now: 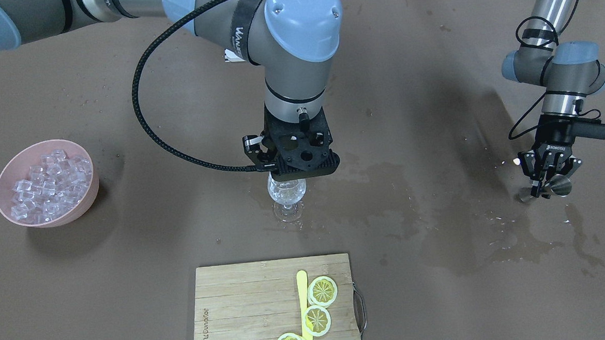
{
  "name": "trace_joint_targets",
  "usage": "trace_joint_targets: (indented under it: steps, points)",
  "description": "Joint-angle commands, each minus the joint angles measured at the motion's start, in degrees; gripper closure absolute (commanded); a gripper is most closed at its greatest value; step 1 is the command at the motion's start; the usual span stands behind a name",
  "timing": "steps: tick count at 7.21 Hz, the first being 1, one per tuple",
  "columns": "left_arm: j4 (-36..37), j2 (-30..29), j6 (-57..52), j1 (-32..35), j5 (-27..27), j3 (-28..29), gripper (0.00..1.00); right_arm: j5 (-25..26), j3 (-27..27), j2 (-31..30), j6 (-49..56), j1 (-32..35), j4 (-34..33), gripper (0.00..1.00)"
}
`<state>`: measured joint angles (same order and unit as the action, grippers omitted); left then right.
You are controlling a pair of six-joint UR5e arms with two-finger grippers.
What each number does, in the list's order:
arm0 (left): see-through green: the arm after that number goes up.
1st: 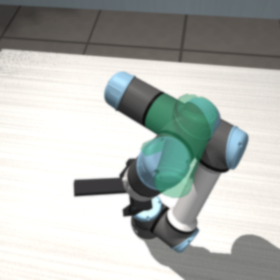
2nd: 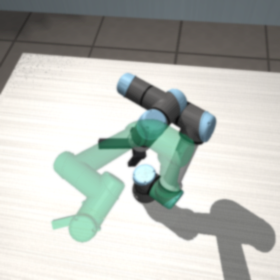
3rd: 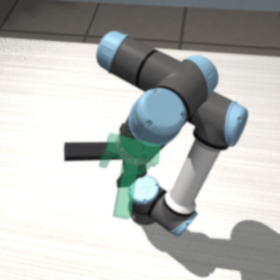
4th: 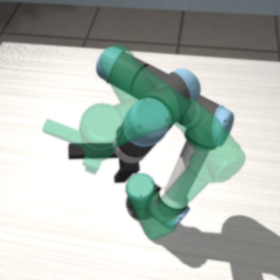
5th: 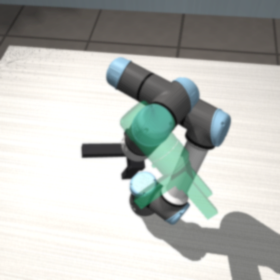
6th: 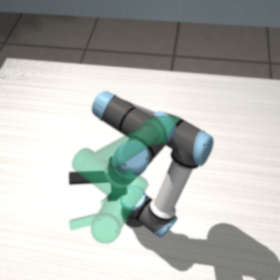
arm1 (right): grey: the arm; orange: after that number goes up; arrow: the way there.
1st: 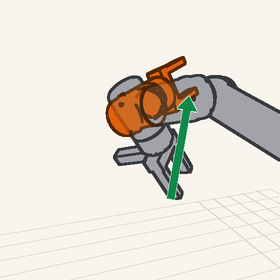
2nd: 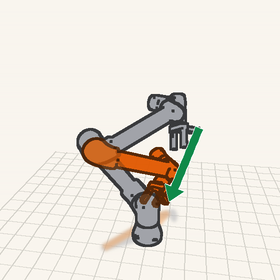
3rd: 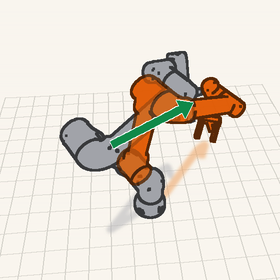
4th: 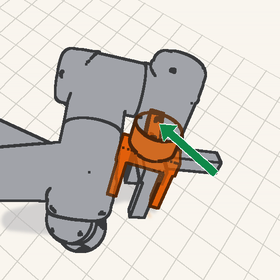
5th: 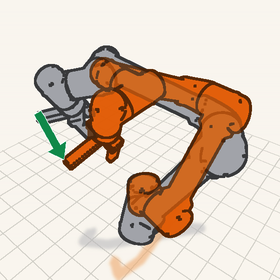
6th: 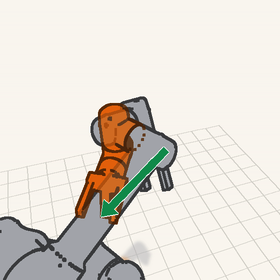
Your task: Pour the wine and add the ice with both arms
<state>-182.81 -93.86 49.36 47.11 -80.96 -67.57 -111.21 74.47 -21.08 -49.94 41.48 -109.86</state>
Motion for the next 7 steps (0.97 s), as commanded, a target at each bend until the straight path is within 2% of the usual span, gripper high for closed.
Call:
trace_joint_targets:
  steps: [1,3,5,6,7]
  points:
    - [-0.62,0.08,-0.32,-0.01,0.10,0.16,0.70,0.12,0.41,-0.02,0.28,0.09,0.00,0.15]
    - [-0.62,0.08,-0.41,-0.01,0.27,0.16,0.62,-1.10,0.94,-0.37,0.54,4.10,-0.09,0.03]
    - [-0.71,0.08,-0.41,-0.01,0.36,0.07,0.57,-4.52,4.78,-4.64,5.01,9.55,-0.88,0.00]
    - [-0.62,0.08,-0.58,-0.01,0.36,0.16,0.40,-5.76,9.24,-10.24,7.38,11.58,-0.44,0.00]
    - [-0.62,0.00,-0.41,-0.01,0.53,-0.19,0.01,-8.29,14.59,-16.57,10.71,13.52,-0.26,0.00]
